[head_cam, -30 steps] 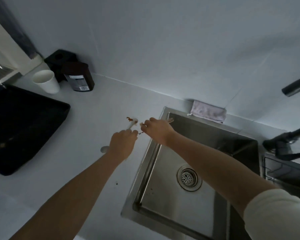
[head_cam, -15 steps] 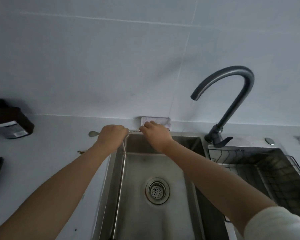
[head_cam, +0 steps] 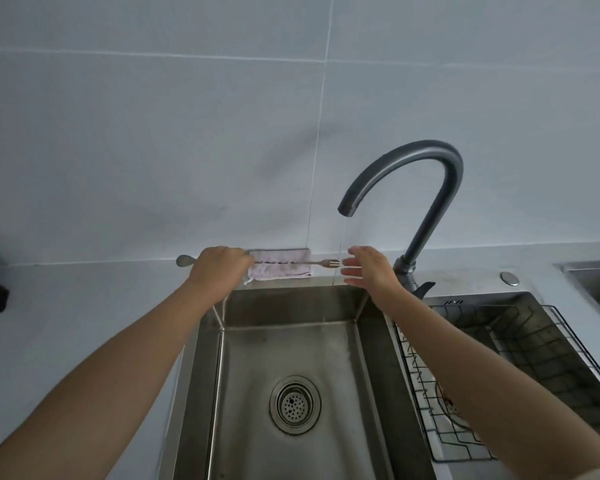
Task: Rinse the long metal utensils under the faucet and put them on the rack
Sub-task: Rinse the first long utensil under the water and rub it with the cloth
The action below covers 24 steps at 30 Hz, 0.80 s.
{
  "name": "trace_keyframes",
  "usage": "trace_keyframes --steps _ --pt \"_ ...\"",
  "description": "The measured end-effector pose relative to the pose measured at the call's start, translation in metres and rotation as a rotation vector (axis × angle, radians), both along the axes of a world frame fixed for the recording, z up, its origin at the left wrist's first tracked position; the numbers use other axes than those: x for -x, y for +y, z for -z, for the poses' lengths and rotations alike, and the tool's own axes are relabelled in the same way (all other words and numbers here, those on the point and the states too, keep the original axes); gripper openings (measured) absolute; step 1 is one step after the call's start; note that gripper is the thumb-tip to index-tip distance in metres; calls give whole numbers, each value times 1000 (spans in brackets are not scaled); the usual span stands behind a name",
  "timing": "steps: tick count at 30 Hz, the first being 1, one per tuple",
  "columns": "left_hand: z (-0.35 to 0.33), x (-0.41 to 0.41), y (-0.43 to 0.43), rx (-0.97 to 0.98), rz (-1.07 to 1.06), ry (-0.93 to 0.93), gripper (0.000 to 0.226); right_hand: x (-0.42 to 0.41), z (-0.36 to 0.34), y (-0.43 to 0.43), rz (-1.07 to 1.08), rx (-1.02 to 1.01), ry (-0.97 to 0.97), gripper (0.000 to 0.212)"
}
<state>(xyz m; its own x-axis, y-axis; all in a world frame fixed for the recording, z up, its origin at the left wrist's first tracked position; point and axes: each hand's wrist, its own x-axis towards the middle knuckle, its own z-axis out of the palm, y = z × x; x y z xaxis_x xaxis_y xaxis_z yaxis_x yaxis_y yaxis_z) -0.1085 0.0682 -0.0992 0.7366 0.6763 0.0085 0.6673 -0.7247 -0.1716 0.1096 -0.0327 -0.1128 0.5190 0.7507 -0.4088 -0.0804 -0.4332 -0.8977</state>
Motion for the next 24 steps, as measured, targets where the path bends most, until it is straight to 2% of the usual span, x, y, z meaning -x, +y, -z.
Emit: trace_keyframes --steps 2,5,7,12,18,24 --pt "-2 -5 -1 -2 -10 26 20 1 5 4 12 -11 191 28" --pt "-8 -11 -1 -24 4 39 21 5 11 7 38 -78 356 30" --pt "-9 -14 1 1 -20 106 28 6 14 8 32 -121 410 31" --pt "-8 -22 8 -16 -3 139 31 5 13 12 79 -219 518 27" --pt "-6 -26 10 6 22 152 34 0 20 15 202 -315 635 12" --pt "-7 -30 10 -1 34 146 32 6 23 17 250 -339 734 15"
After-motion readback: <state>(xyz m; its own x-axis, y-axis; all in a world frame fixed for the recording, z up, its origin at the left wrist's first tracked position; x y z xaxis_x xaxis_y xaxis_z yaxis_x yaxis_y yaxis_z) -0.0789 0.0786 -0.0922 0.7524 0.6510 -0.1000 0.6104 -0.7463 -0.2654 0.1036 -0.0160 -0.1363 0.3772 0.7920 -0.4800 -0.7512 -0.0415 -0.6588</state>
